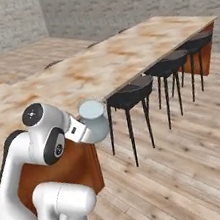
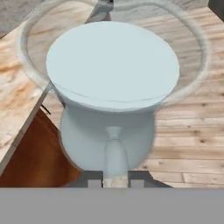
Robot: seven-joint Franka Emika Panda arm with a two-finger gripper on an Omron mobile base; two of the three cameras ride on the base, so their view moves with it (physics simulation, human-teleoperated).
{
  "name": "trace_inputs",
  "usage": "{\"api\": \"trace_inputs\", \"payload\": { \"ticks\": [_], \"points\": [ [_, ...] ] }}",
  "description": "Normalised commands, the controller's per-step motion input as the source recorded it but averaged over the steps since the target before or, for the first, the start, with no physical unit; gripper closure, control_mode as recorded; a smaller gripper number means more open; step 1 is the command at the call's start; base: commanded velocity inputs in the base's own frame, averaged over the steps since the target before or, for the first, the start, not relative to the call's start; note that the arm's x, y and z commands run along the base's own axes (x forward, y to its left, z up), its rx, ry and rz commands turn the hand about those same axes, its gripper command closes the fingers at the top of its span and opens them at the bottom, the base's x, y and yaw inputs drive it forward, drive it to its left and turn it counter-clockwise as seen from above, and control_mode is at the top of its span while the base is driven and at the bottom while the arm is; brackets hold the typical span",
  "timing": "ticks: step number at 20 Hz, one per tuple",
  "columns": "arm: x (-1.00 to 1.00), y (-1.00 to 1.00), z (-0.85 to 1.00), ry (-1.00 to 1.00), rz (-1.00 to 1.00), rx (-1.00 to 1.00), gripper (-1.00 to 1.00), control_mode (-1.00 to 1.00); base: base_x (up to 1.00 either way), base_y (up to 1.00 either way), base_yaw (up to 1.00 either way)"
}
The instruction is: Place the pitcher and cup on the dining counter for serving.
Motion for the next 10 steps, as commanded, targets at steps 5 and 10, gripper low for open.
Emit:
{"api": "trace_inputs", "payload": {
  "ticks": [5,10],
  "points": [
    [0.0,0.0,0.0,0.0,0.0,0.0,1.0,1.0,0.94,-0.66,0.49],
    [0.0,0.0,0.0,0.0,0.0,0.0,1.0,1.0,0.67,-0.67,0.56]
  ]
}}
